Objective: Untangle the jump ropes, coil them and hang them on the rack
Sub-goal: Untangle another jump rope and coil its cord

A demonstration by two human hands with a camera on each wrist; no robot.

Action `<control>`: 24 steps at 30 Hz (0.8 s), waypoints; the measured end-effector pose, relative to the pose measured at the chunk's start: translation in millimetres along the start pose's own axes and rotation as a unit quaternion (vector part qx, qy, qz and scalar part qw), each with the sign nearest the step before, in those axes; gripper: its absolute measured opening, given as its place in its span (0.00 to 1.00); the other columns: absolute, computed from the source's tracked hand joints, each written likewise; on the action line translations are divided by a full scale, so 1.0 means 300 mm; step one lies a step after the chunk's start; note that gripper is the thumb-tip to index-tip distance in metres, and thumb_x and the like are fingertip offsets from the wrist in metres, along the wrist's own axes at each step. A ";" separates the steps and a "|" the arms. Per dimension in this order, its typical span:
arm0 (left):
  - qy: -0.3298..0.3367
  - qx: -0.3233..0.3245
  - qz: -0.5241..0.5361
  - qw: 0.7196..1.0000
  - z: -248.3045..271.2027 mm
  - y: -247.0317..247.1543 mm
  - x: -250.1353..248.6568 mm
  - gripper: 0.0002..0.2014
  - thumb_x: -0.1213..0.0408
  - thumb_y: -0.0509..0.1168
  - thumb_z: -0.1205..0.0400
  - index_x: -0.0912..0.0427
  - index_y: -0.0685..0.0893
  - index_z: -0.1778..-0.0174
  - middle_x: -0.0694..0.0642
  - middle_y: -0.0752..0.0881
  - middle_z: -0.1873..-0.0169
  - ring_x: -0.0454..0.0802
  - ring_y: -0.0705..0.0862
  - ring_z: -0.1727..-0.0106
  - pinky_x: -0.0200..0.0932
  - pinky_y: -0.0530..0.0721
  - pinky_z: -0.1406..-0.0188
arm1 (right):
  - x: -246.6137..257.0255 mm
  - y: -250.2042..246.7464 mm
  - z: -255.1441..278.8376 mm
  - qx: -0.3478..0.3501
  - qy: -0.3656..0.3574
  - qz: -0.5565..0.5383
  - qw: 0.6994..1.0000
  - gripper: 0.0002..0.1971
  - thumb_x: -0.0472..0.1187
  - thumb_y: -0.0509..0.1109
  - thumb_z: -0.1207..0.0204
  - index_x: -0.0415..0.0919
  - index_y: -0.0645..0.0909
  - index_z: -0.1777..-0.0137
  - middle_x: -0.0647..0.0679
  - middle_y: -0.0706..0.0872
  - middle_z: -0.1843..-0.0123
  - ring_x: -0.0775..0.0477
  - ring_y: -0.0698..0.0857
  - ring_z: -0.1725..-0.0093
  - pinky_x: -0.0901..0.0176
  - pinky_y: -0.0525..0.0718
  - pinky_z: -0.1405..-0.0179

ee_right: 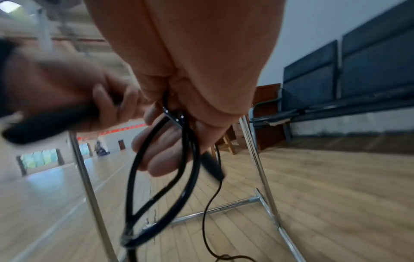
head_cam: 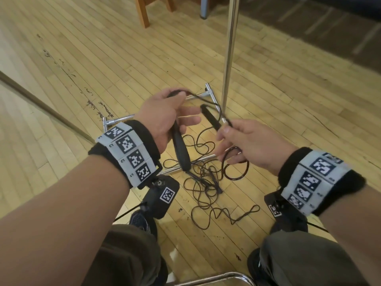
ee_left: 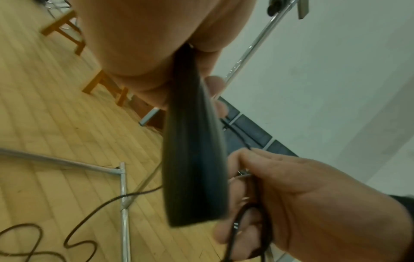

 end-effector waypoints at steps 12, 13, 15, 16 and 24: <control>-0.028 0.268 -0.260 0.927 0.044 0.039 0.080 0.07 0.49 0.75 0.20 0.47 0.91 0.52 0.52 0.93 0.60 0.47 0.82 0.76 0.37 0.78 0.80 | 0.084 -0.034 0.019 -0.060 0.032 -0.343 0.937 0.15 0.47 0.61 0.08 0.39 0.85 0.44 0.41 0.80 0.58 0.42 0.86 0.66 0.52 0.88 0.72; -0.034 0.286 -0.256 0.923 0.048 0.045 0.082 0.07 0.50 0.75 0.18 0.48 0.91 0.54 0.53 0.93 0.61 0.47 0.81 0.77 0.37 0.77 0.81 | 0.084 -0.039 0.018 -0.067 0.030 -0.341 0.937 0.14 0.47 0.61 0.08 0.39 0.85 0.44 0.42 0.79 0.58 0.43 0.85 0.66 0.51 0.88 0.71; -0.023 0.290 -0.273 0.917 0.046 0.049 0.079 0.06 0.54 0.75 0.15 0.51 0.88 0.51 0.57 0.94 0.61 0.49 0.82 0.75 0.37 0.76 0.80 | 0.080 -0.047 0.014 -0.076 0.025 -0.344 0.936 0.14 0.47 0.63 0.09 0.38 0.85 0.45 0.43 0.78 0.59 0.41 0.86 0.65 0.45 0.92 0.63; -0.011 0.278 -0.292 0.915 0.043 0.049 0.075 0.05 0.56 0.75 0.14 0.52 0.88 0.50 0.59 0.94 0.61 0.49 0.83 0.75 0.37 0.76 0.79 | 0.075 -0.051 0.013 -0.082 0.021 -0.341 0.936 0.14 0.47 0.63 0.09 0.38 0.86 0.45 0.43 0.78 0.60 0.40 0.87 0.62 0.43 0.93 0.58; 0.037 0.214 -0.289 0.932 0.036 0.056 0.063 0.05 0.64 0.68 0.10 0.58 0.85 0.51 0.56 0.92 0.69 0.49 0.81 0.77 0.38 0.76 0.81 | 0.044 -0.065 0.030 -0.061 -0.005 -0.215 0.975 0.11 0.45 0.67 0.11 0.42 0.90 0.43 0.38 0.84 0.50 0.44 0.89 0.60 0.50 0.91 0.57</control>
Point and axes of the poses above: each hand's wrist, its own z-axis away from the middle knuckle, its own y-axis out of the palm, x = y × z, the point moved 1 cm from there along -z, towards the middle knuckle
